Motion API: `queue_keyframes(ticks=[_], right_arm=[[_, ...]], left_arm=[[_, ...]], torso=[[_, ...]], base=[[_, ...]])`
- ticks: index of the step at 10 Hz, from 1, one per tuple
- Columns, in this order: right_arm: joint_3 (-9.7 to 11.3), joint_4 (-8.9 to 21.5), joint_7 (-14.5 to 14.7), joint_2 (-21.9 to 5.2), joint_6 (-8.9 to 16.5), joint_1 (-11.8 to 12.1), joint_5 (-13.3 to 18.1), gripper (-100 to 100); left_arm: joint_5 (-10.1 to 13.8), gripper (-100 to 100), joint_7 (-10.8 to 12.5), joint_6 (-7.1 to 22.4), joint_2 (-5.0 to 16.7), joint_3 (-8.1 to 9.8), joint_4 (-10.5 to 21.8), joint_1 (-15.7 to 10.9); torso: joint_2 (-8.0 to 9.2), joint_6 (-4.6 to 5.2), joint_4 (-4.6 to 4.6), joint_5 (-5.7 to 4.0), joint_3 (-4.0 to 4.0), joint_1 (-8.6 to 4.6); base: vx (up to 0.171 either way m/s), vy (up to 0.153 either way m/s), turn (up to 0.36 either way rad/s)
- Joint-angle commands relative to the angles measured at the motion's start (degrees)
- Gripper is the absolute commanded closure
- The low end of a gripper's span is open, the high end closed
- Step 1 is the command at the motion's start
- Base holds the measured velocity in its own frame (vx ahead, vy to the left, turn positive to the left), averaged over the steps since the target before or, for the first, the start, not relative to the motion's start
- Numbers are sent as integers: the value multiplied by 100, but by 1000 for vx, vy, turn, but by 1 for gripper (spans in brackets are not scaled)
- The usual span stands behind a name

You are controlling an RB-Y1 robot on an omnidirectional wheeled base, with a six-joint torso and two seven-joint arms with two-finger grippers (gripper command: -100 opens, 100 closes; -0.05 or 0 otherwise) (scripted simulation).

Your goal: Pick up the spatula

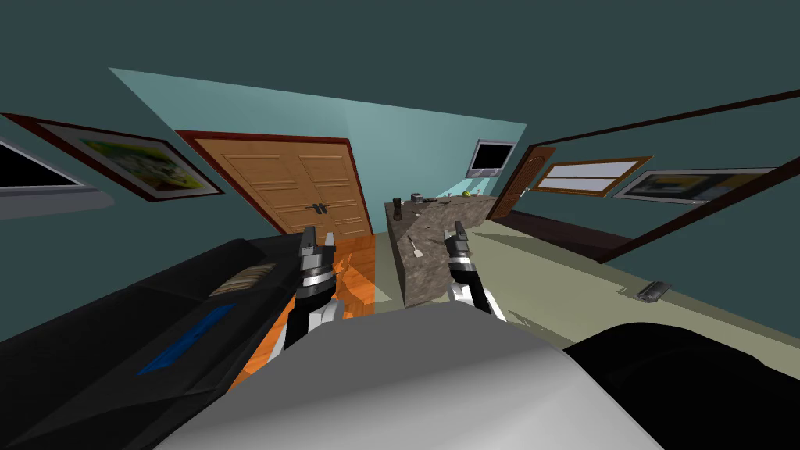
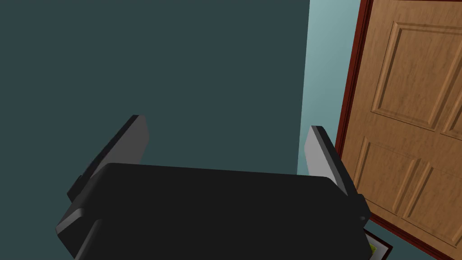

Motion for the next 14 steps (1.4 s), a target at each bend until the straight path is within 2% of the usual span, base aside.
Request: queue_keyframes(ticks=[1, 4, 6, 7, 11, 12, 14], right_arm=[[-26, 10, 22, -271, 33, 43, -28, -100], [-90, 30, 71, -696, 110, 140, -91, -100], [-190, 55, 143, -1079, 227, 279, -183, -100], [-190, 55, 143, -1165, 227, 279, -183, -100], [-396, 87, 286, -1863, 463, 550, -362, -100], [-396, 87, 286, -1920, 463, 550, -362, -100], [-563, 103, 400, -2319, 649, 764, -505, -100]], left_arm=[[0, 0, 0, 0, 0, 0, 0, 0], [0, 0, 0, 0, 0, 0, 0, 0], [0, 0, 0, 0, 0, 0, 0, 0], [0, 0, 0, 0, 0, -1, 0, 0], [0, 0, 0, 0, 0, 0, 0, 0], [0, 0, 0, 0, -1, -1, 0, 0], [0, 0, 0, 0, 0, 0, 0, 0]], torso=[[0, 0, 0, 0, 0, 0], [1, 0, 0, 3, 1, 16], [-1, 0, 0, 3, 0, 13], [-2, -1, -1, 4, -1, 18], [2, 0, 0, 5, 1, 21], [1, -1, 0, 6, 1, 25], [1, 0, 0, 5, 1, 20]], base=[[-2, 17, 24], [2, 42, 28], [7, 48, 49], [0, 43, 18], [-3, 62, 47], [-3, 53, 24], [5, 79, 79]])
